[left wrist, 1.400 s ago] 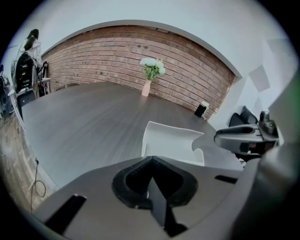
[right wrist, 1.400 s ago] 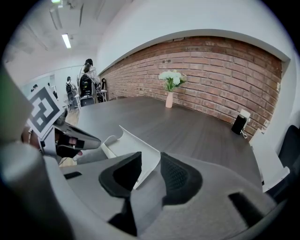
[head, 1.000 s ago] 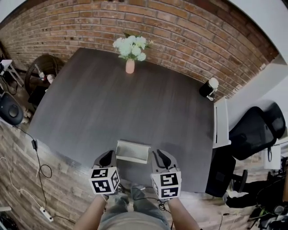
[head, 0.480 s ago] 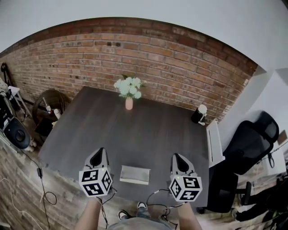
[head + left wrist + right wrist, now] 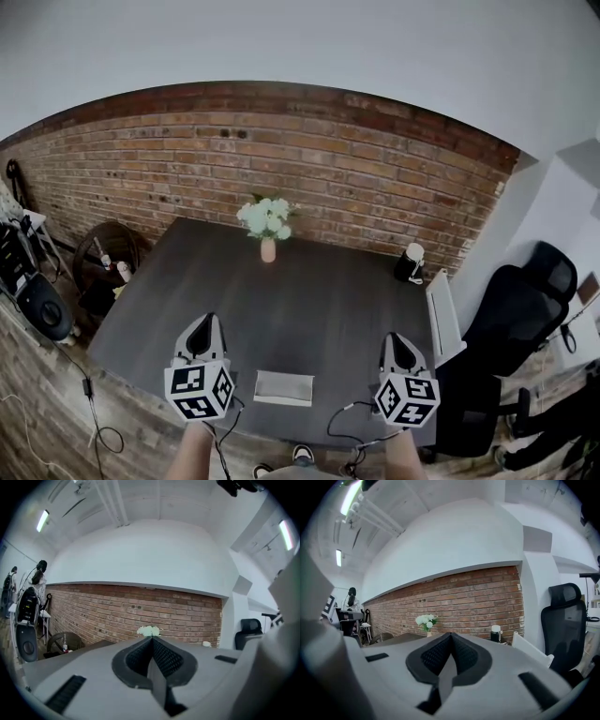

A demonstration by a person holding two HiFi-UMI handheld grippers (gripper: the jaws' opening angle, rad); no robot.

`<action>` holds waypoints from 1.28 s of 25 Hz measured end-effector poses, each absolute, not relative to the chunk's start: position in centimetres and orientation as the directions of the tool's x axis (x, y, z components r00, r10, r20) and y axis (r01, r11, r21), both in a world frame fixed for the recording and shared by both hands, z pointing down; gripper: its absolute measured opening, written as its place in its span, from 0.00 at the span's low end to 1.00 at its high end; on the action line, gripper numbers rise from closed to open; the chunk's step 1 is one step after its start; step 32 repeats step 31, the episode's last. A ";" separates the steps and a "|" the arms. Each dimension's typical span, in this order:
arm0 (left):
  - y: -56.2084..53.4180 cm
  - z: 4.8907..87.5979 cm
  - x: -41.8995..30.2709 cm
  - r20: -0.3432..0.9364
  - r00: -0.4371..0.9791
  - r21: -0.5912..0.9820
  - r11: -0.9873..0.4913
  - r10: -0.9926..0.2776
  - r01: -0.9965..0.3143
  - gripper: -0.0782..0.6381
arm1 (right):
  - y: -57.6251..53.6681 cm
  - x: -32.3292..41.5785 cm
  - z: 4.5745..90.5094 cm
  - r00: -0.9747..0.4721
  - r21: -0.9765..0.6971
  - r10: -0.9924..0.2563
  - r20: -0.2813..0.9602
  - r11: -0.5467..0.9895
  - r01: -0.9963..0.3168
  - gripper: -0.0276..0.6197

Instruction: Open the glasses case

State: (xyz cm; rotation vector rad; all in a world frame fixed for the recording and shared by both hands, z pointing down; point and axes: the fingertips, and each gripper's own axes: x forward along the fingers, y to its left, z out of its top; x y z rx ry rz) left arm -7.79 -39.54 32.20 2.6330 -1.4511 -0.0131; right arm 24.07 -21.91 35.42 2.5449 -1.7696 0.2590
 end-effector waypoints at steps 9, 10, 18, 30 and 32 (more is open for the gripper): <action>-38.6 33.4 -6.4 0.085 0.552 0.131 -0.540 -0.829 -0.831 0.10 | -21.4 23.7 35.2 0.337 0.005 -0.925 0.174 -0.341 -0.940 0.05; -38.6 33.4 -6.5 0.085 0.551 0.130 -0.539 -0.830 -0.832 0.10 | -21.5 23.6 35.2 0.337 0.008 -0.925 0.173 -0.341 -0.940 0.05; -38.8 34.0 -7.2 0.097 0.538 0.133 -0.525 -0.838 -0.841 0.10 | -21.9 23.4 35.4 0.329 0.002 -0.926 0.184 -0.334 -0.942 0.05; -39.3 34.7 -6.9 0.114 0.539 0.146 -0.523 -0.834 -0.840 0.10 | -22.6 23.5 35.6 0.321 0.003 -0.927 0.192 -0.326 -0.945 0.05; -39.3 34.8 -7.0 0.114 0.539 0.146 -0.523 -0.835 -0.840 0.10 | -22.6 23.5 35.6 0.320 0.003 -0.927 0.194 -0.325 -0.946 0.05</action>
